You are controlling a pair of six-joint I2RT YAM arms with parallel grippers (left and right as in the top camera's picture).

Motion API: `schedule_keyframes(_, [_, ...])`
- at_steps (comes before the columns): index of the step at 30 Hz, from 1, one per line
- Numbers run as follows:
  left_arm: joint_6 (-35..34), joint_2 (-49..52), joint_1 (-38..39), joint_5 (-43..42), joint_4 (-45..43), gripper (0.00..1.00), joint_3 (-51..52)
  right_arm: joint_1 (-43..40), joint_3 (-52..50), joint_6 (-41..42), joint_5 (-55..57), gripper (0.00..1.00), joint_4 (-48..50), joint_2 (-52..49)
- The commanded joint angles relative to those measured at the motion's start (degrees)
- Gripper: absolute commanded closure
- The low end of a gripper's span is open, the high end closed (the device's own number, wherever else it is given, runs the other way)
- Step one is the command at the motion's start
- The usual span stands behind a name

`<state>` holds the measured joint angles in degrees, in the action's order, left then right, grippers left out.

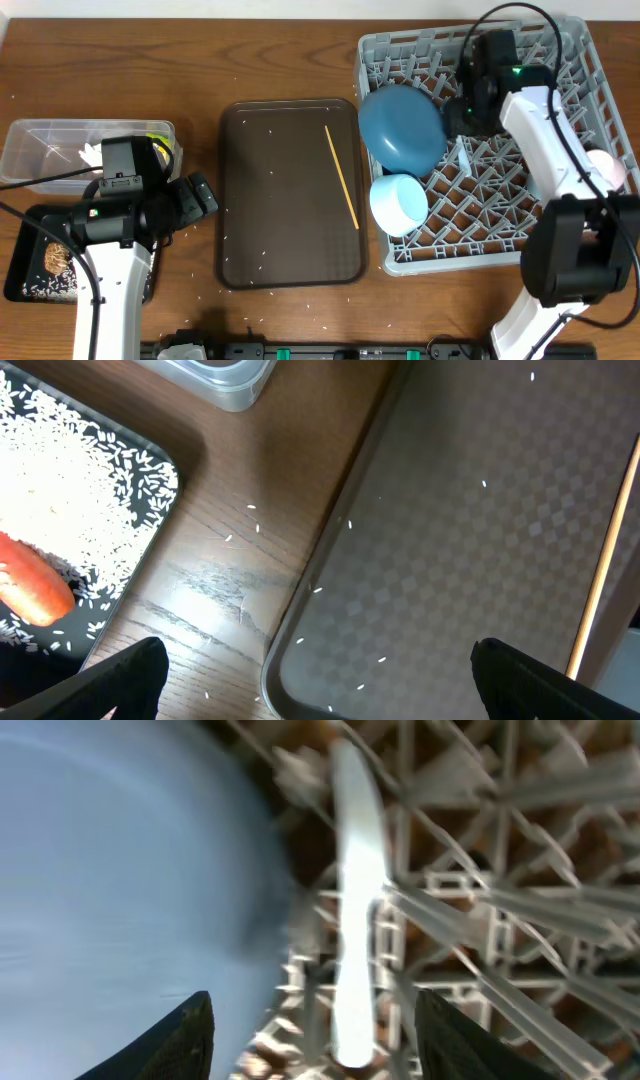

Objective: Sort waste into correct bins and load items into the dishwasher rack
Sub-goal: 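Release the knife and grasp the wooden chopstick on the brown tray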

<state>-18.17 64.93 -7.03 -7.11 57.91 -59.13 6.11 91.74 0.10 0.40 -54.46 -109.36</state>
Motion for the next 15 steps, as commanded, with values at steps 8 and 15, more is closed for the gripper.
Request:
schedule_keyframes(8, [-0.31,-0.2,-0.28,0.48,0.11,0.02,-1.11,21.9,2.01,5.42,-7.8,0.57,4.9,4.81])
schedule_keyframes(15, [-0.31,-0.2,-0.28,0.48,0.11,0.02,-1.11,31.26,1.99,13.77,5.05,0.66,9.55,-4.85])
